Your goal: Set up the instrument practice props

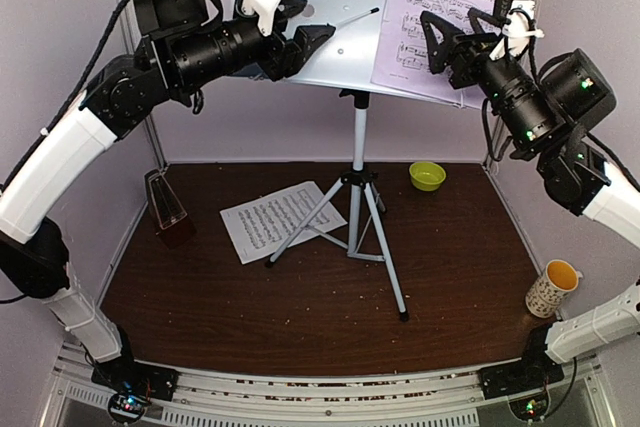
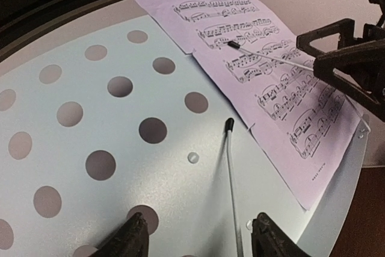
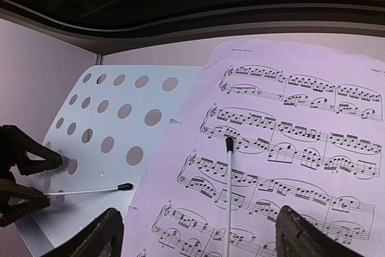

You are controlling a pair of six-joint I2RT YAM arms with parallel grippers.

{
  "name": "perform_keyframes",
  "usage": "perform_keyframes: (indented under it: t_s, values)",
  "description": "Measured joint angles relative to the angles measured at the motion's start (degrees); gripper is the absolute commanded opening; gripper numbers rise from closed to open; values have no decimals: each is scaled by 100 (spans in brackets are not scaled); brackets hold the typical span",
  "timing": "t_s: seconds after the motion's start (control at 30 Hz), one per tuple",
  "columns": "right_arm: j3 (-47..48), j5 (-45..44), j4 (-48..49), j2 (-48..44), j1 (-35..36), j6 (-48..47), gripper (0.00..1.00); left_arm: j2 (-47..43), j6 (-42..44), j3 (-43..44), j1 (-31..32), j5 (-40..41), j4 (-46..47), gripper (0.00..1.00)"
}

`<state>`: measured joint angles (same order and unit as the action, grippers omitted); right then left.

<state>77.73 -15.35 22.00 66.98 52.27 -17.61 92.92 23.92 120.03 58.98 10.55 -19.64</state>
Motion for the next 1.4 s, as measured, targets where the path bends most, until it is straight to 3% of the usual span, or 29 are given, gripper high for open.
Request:
perform_keyframes:
  t_s: [0.17, 0.47, 0.9, 1.2, 1.4]
  values:
    - [-4, -39, -2, 31, 7, -4, 86, 13, 98, -57, 0, 249, -144, 60]
    - [-133, -334, -7, 61, 7, -24, 84, -319, 37, -739, 11, 702, 240, 40]
    - [-153, -708, 2, 85, 7, -72, 81, -625, -608, -1740, 59, 1180, 1587, 13]
    - [-153, -765, 4, 87, 7, -133, 80, -750, -1209, -2197, 70, 1639, 2712, 0]
    - [-153, -767, 4, 87, 7, -153, 80, -822, -1480, -2546, 66, 1969, 3458, 0]
